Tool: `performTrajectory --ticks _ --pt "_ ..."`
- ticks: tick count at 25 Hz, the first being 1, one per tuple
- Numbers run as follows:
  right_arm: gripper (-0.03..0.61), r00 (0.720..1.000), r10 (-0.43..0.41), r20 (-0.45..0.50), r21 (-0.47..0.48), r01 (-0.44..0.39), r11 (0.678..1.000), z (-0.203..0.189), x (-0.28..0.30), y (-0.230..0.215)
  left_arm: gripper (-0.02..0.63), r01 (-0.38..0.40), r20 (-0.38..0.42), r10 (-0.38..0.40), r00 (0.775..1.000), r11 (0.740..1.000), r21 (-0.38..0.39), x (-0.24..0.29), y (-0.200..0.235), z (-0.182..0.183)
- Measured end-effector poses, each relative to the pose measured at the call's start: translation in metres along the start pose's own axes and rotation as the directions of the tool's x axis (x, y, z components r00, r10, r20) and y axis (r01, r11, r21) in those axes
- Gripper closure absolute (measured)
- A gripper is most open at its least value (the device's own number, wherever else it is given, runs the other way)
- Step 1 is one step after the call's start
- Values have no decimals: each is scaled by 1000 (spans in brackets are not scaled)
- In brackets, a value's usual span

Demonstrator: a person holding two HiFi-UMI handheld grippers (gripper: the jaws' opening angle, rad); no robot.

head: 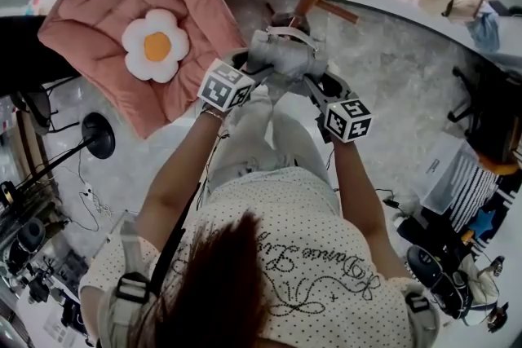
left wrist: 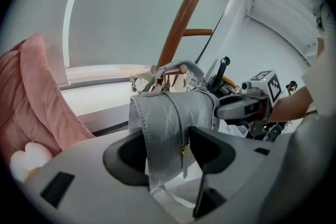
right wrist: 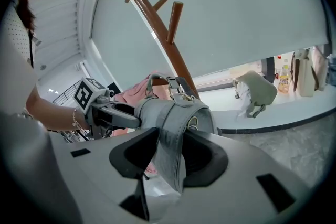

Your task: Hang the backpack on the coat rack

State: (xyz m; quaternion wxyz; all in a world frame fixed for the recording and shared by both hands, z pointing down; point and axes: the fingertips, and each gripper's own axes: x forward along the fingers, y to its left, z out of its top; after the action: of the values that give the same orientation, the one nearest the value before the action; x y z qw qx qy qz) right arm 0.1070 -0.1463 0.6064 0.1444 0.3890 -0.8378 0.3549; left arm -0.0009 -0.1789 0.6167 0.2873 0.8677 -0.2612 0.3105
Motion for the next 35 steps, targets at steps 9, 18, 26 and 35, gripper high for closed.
performTrajectory --ticks 9,18,26,35 --pt "425 1000 -14 6 33 14 999 1 7 -9 374 2 -22 -1 1000 1000 21 9 8 5" --pt "420 1000 -20 -8 101 21 995 3 13 -15 373 -4 -60 7 998 999 48 12 14 11" --pt "413 999 -43 -26 150 46 988 7 19 -23 370 6 -101 0 995 998 59 21 22 20" --pt "391 996 -41 -79 148 52 988 -4 25 -24 360 1 -156 9 988 998 68 31 30 10"
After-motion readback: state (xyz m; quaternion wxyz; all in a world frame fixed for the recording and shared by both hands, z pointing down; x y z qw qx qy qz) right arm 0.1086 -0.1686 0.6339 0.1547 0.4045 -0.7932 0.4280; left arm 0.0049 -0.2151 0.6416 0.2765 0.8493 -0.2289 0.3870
